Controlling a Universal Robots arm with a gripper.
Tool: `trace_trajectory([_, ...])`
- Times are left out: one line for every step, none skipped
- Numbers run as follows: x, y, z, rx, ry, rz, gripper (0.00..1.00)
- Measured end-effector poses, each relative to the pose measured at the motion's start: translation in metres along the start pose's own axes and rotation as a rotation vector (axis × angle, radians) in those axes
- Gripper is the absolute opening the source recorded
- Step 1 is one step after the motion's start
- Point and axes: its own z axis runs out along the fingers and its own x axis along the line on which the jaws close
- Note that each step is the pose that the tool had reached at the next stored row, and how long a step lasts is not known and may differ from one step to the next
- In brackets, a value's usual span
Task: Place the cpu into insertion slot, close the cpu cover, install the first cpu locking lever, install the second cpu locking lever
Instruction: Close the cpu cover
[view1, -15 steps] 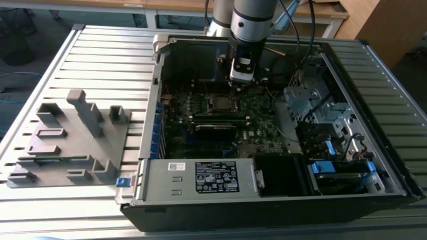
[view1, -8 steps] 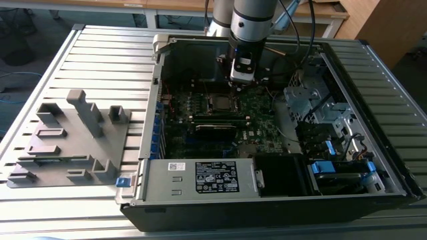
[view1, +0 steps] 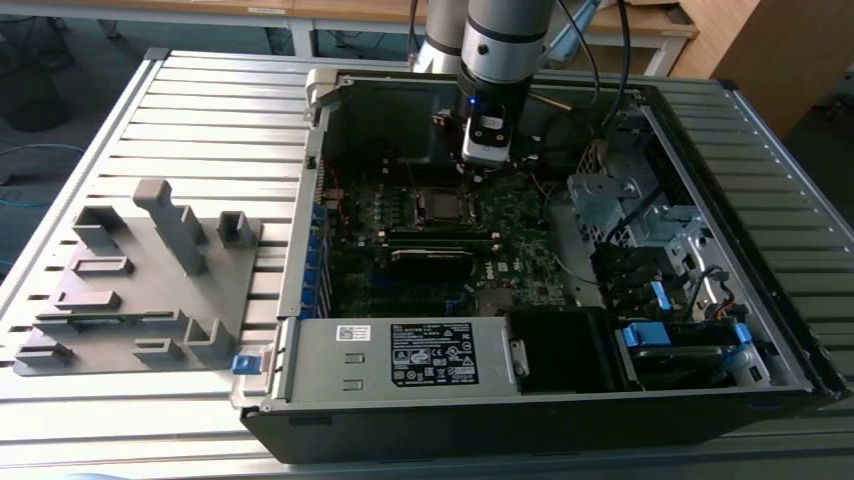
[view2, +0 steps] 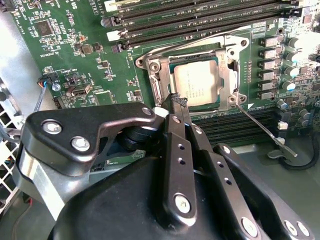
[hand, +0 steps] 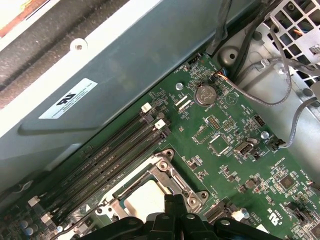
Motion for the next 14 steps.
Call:
trace_trajectory([0.0000, 0.0000, 0.0000, 0.0000, 0.0000, 0.000, 0.11])
trace_trajectory([0.0000, 0.0000, 0.0000, 0.0000, 0.0000, 0.000, 0.11])
trace_trajectory([0.0000, 0.0000, 0.0000, 0.0000, 0.0000, -0.001, 0.11])
trace_trajectory([0.0000, 0.0000, 0.0000, 0.0001, 0.0001, -0.006, 0.11])
trace_trajectory([0.0000, 0.0000, 0.0000, 0.0001, 0.0002, -0.011, 0.11])
trace_trajectory([0.0000, 0.0000, 0.0000, 0.0001, 0.0002, -0.014, 0.11])
trace_trajectory([0.0000, 0.0000, 0.0000, 0.0001, 0.0002, -0.014, 0.11])
trace_trajectory([0.0000, 0.0000, 0.0000, 0.0002, 0.0002, -0.014, 0.11])
trace_trajectory([0.0000, 0.0000, 0.0000, 0.0002, 0.0002, -0.014, 0.11])
trace_trajectory([0.0000, 0.0000, 0.0000, 0.0002, 0.0002, -0.014, 0.11])
trace_trajectory([0.0000, 0.0000, 0.0000, 0.0001, 0.0002, -0.015, 0.11])
trace_trajectory([0.0000, 0.0000, 0.0000, 0.0001, 0.0002, -0.015, 0.11])
trace_trajectory([0.0000, 0.0000, 0.0000, 0.0001, 0.0002, -0.015, 0.11])
trace_trajectory([0.0000, 0.0000, 0.0000, 0.0002, 0.0003, -0.018, 0.11])
